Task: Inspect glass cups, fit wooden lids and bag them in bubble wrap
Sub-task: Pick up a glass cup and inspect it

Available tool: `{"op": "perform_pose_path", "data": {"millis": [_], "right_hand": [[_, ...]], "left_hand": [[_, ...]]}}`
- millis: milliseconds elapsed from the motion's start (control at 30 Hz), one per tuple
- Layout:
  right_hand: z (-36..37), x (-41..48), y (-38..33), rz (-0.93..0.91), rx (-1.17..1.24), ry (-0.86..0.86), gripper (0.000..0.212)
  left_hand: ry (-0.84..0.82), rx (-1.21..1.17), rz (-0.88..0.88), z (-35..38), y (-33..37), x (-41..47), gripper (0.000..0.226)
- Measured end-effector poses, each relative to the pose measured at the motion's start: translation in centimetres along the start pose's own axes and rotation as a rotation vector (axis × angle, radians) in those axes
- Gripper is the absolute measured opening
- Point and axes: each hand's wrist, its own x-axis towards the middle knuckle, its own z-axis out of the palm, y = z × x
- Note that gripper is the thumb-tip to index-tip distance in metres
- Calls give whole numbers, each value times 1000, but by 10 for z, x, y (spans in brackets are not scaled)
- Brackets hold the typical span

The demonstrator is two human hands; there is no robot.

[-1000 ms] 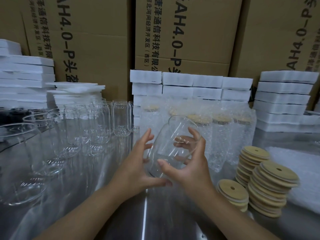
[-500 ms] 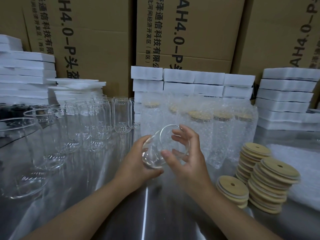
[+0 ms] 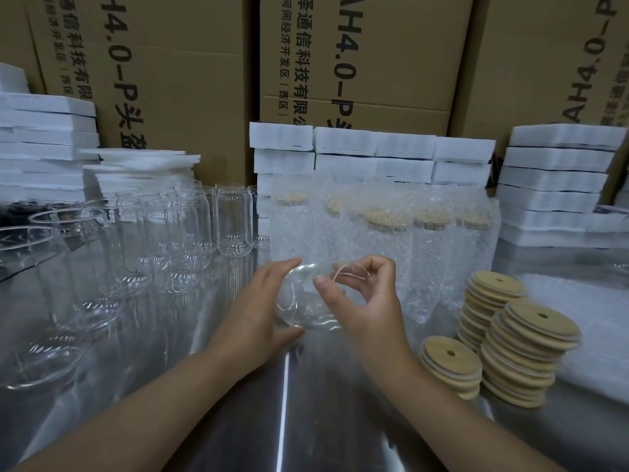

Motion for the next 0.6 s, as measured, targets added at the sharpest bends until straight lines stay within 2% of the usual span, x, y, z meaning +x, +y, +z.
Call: {"op": "perform_pose_path", "data": {"millis": [133,333,433,567,600], "right_hand": [[-1,3,-1,40,37,29,59],[1,5,-3,154,88,41,65],[0,11,-6,189,135,53,52],[-4,16,-9,195,178,51,18],[-4,15,-9,195,187,54,16]], "left_hand": [[8,47,7,-1,7,-1,97],[9,14,-113,1,11,-3,99],[44,-30,-115,2,13,-2,93],[76,-137,-168,3,11,-1,87],[72,-175,-197,5,10,-1,88]]}}
